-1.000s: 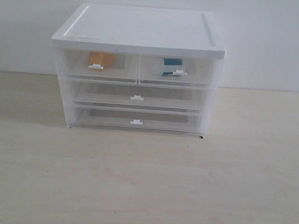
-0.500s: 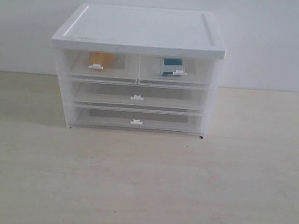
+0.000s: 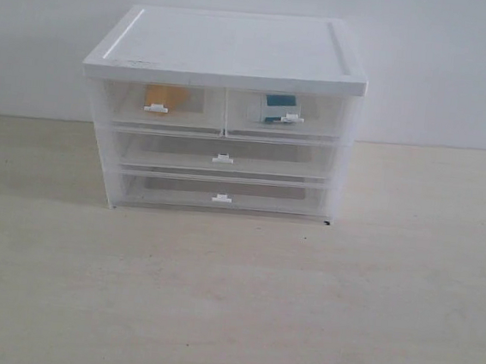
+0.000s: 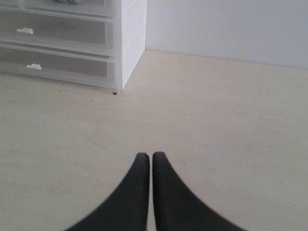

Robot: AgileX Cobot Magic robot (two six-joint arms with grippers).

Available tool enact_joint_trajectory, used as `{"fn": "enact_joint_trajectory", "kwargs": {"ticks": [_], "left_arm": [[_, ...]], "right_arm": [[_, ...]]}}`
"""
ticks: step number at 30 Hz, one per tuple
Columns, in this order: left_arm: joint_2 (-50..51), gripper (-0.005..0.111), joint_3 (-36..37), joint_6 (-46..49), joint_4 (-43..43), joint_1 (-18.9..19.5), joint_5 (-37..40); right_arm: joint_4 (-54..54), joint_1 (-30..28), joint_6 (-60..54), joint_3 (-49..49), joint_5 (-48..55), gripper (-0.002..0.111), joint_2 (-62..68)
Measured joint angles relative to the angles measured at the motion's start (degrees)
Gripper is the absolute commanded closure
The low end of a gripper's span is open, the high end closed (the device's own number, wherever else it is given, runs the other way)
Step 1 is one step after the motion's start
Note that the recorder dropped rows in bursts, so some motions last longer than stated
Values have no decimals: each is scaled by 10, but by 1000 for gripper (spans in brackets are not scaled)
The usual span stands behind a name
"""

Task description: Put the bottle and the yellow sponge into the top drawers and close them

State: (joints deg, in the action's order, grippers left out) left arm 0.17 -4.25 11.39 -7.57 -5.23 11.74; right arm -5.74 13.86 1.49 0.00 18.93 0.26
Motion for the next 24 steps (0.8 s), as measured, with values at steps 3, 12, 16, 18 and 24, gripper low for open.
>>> {"fn": "enact_joint_trajectory", "kwargs": {"ticks": [3,12,16,18,24], "left_arm": [[0,102,7,-27,27,19,-1],[0,102,39,-63,38,50,-6],[0,102,40,-81,39,52,-8],[0,102,40,-86,39,52,-8],[0,102,40,-87,42,52,4]], "right_arm": [[0,0,0,0,0,108,0],[0,0,0,0,0,108,0],[0,0,0,0,0,108,0],[0,0,0,0,0,108,0],[0,0,0,0,0,108,0]]}}
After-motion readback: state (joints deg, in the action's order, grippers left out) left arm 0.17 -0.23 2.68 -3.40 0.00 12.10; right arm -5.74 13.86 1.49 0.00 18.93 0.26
